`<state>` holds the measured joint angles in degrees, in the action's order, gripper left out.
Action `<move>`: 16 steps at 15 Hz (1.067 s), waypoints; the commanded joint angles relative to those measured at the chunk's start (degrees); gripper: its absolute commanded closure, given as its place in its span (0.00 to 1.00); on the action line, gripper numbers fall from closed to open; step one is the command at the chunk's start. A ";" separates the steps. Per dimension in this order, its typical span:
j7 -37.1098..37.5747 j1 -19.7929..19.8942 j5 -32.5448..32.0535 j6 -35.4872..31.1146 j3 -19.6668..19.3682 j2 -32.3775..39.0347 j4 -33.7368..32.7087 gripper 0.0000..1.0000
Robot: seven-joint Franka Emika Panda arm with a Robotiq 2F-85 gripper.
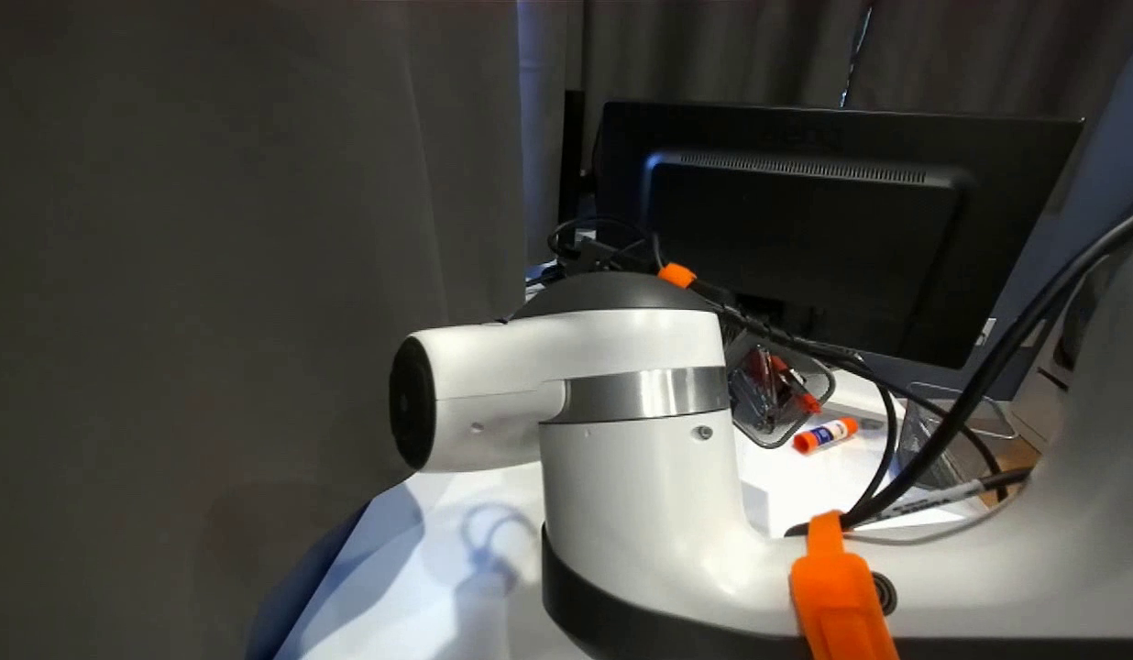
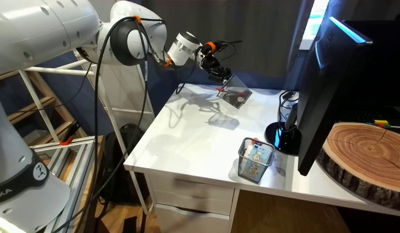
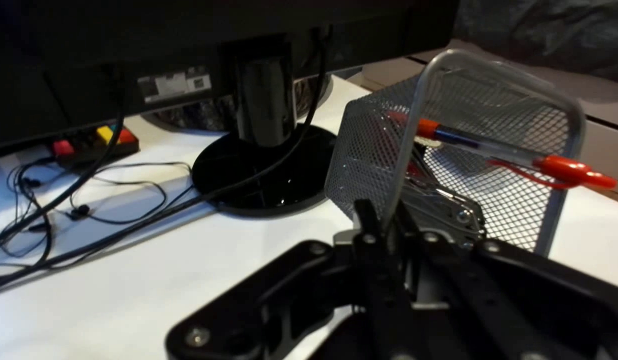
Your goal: Pour the content of the bin onto the table
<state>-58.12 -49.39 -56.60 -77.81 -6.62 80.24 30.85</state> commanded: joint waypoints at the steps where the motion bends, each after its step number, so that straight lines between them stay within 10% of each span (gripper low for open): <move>1: 0.28 -0.58 0.03 2.82 -0.96 1.34 -2.65 0.91; 16: 6.77 -3.27 -12.30 11.83 -9.76 5.93 0.57 0.98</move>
<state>-53.22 -52.03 -65.27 -70.80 -14.62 86.17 30.93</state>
